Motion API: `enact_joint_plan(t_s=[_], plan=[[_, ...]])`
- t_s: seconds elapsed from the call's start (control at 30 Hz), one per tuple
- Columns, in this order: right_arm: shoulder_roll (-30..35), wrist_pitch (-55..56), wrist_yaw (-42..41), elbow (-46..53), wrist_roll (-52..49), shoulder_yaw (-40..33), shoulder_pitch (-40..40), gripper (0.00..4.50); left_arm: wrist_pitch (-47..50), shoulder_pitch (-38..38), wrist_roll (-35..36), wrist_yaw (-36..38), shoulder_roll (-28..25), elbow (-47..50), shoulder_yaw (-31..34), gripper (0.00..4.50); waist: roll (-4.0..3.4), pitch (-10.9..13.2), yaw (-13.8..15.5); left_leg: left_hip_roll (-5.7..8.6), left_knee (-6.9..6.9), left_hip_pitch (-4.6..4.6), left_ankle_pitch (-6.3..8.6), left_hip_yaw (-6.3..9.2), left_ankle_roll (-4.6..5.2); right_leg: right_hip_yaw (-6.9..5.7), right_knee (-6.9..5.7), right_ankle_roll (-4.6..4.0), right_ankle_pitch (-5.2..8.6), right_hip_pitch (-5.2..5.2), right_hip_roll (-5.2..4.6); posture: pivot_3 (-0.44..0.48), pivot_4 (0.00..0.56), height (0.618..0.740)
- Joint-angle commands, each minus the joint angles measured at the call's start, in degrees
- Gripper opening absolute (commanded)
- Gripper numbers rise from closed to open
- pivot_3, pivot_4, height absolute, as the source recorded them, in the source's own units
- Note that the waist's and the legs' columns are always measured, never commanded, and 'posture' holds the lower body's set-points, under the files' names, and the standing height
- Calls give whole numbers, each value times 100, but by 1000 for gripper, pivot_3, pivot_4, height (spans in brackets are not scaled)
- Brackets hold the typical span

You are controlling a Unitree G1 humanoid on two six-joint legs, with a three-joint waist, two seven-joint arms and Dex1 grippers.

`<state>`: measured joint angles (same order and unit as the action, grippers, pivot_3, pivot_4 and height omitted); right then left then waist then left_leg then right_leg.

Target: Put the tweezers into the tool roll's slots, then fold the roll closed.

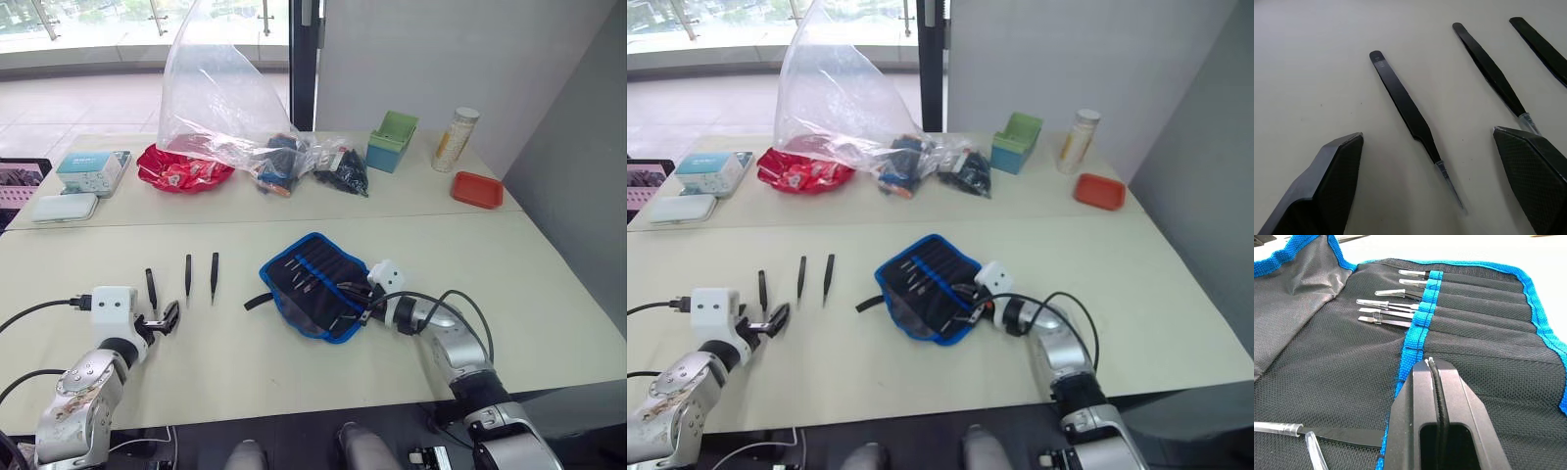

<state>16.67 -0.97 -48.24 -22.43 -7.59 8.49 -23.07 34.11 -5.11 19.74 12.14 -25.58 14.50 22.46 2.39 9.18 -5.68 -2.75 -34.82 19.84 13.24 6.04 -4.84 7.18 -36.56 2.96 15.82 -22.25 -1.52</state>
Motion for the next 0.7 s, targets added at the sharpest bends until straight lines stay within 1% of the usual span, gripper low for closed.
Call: enact_joint_plan(t_s=[0.03,0.2,0.23,0.33,0.5,0.6,0.7], plan=[[-63,-427,-134,-397,302,480,378,0,353,-111,-117,-147,57,-61,-102,3053,-2,-2,-3,0,0,-1,0,0,0,0,0,-1,1,0,0,0,150,740],[-32,-415,-156,-420,310,475,370,0,227,-188,-174,-242,103,-134,86,1357,-4,-4,-10,0,1,-2,1,1,-1,0,0,-3,2,0,1,0,150,740],[-32,-417,-157,-421,311,478,369,0,179,-189,-175,-246,106,-146,123,1086,-4,-4,-11,0,1,-2,1,0,-2,0,0,-3,2,0,1,0,150,740],[-33,-423,-163,-418,315,487,368,0,-127,-133,-151,-181,101,-177,296,39,-3,-4,-14,0,1,-2,2,0,-3,1,3,-3,2,-1,1,0,150,740],[-40,-415,-162,-429,317,490,363,0,-236,-62,-174,78,-158,-212,297,12,-2,-4,-17,-3,2,0,2,0,-3,0,4,-4,3,-3,4,0,150,740],[-42,-428,-151,-430,312,480,361,0,-502,288,0,395,-390,-210,392,12,6,-1,-9,-4,3,1,2,1,-3,0,5,-10,6,-5,5,0,150,740],[-41,-431,-134,-429,315,476,366,0,-644,631,139,646,-570,-209,441,12,37,3,-1,-8,0,14,2,5,-4,-6,5,-10,6,-16,10,0,150,740]])
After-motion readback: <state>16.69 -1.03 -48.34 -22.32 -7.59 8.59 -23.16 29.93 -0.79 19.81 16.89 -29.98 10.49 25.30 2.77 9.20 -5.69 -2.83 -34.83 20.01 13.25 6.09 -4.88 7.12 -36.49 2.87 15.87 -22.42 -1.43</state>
